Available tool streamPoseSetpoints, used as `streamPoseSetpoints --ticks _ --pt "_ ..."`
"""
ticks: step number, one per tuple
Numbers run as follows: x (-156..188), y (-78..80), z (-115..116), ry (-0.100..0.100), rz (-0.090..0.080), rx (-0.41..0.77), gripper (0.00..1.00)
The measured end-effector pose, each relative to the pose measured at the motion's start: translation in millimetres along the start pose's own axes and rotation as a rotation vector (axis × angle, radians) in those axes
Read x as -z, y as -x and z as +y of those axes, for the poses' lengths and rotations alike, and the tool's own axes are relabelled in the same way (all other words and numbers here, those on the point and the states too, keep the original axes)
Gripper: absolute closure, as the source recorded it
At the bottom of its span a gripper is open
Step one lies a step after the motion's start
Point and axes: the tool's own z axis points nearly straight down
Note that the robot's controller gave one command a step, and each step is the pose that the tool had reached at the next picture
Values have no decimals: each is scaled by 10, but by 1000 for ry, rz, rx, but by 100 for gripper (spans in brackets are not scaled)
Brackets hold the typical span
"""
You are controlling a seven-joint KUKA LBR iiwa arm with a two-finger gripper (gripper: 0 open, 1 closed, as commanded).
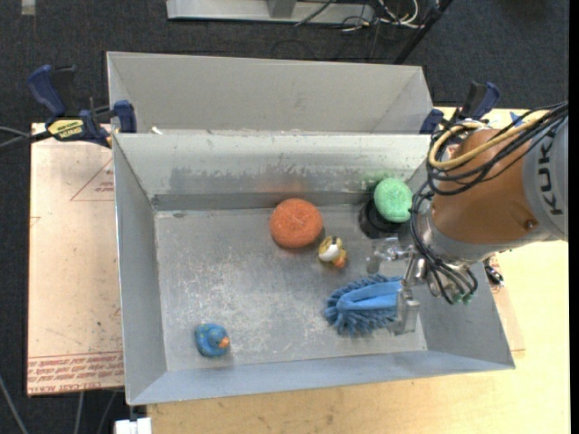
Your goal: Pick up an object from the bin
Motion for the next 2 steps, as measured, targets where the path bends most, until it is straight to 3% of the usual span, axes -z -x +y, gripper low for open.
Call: streamPoseSetpoints --ticks 1,2 --pt "-411 -21 69 1 4 70 0" --pt "-768 104 278 1 -3 41 100"
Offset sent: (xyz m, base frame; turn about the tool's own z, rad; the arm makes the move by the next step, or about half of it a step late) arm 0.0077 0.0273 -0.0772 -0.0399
